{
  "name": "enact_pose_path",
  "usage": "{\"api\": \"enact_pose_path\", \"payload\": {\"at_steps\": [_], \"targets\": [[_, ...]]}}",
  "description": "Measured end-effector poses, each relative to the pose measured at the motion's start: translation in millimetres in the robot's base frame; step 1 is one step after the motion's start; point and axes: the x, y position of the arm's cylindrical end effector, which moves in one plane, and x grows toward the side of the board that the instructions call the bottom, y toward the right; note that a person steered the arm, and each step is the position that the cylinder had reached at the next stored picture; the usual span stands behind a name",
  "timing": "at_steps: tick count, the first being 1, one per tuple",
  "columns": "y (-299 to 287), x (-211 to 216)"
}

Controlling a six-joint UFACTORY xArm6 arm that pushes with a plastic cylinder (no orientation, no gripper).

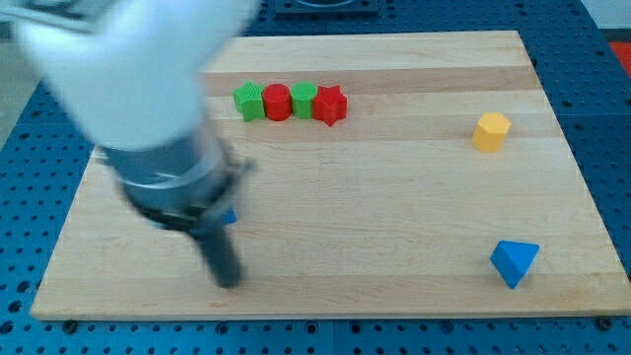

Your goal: Move the arm right to the blue triangle

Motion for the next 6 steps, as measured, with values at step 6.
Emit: {"api": "enact_pose_path", "payload": {"at_steps": [6], "targets": [[393.4, -48.4]]}}
